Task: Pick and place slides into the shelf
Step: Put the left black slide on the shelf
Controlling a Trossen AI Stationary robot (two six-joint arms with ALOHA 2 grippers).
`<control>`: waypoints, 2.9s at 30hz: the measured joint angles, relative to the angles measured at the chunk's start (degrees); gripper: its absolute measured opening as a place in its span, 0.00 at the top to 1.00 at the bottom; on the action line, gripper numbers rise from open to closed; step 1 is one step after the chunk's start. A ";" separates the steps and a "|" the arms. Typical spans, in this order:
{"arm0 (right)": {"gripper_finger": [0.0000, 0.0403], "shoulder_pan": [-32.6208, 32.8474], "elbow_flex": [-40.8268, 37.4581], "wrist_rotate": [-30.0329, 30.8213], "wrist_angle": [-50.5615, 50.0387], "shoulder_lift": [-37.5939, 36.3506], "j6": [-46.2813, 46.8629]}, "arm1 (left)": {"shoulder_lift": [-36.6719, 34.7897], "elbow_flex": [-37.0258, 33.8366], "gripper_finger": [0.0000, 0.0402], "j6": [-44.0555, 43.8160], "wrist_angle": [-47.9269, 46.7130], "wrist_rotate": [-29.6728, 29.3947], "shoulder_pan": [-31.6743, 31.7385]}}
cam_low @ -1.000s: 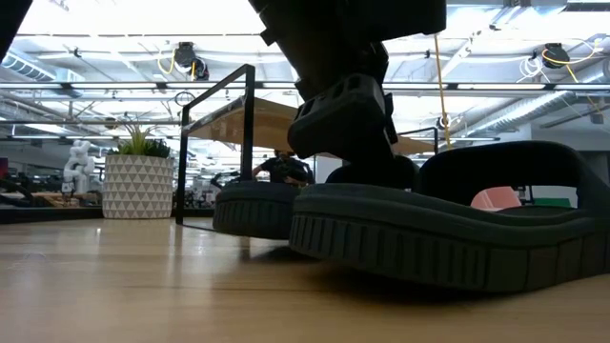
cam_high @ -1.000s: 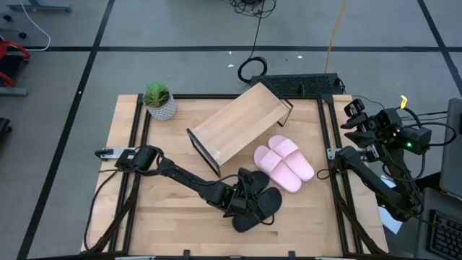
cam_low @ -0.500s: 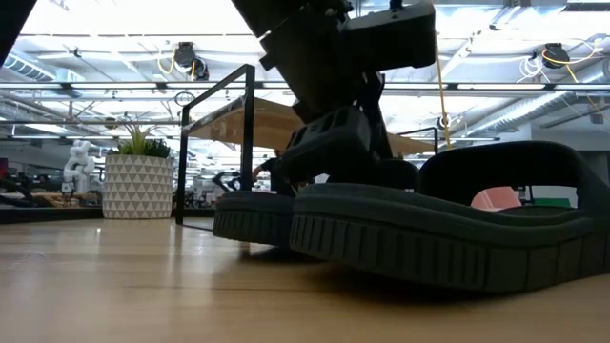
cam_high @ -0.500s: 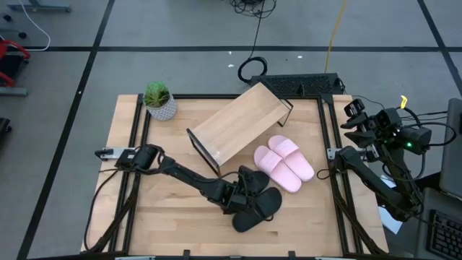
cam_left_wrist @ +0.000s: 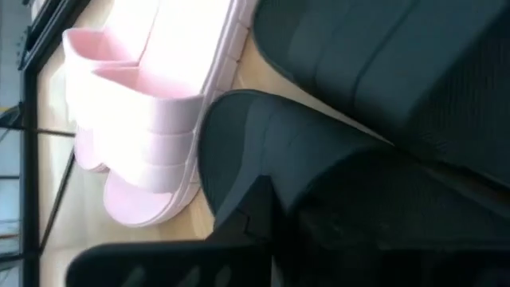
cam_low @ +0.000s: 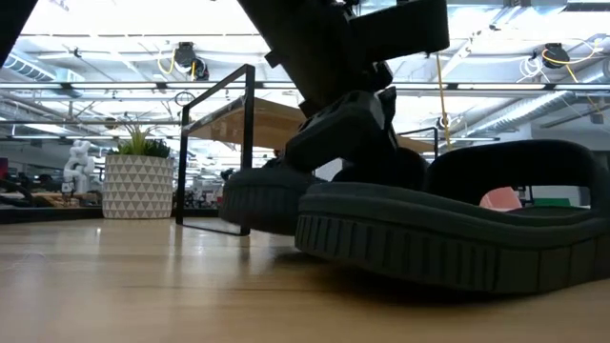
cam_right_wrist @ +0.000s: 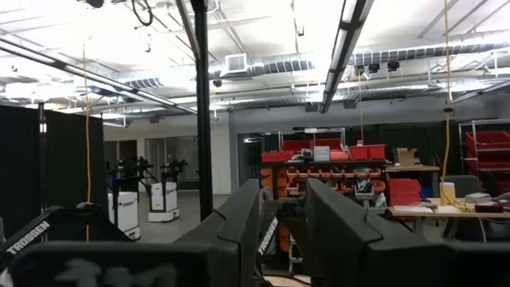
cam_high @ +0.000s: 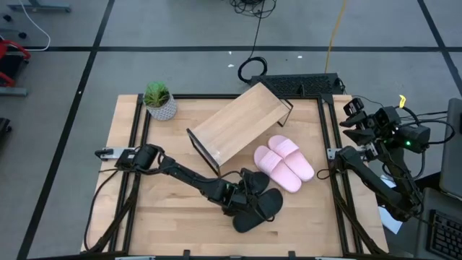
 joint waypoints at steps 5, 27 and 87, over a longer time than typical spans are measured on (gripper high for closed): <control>0.77 0.00 0.00 0.07 -2.85 0.02 -2.00 | 0.00 4.46 0.99 -0.50 -6.31 -2.24 -0.40; 0.77 0.00 0.00 1.47 -3.25 0.02 -1.90 | -8.42 36.89 1.00 -32.55 -19.48 -25.96 -0.32; 0.77 0.00 0.00 1.53 -5.52 0.17 -6.71 | -8.91 35.42 1.00 50.75 56.82 -45.00 1.96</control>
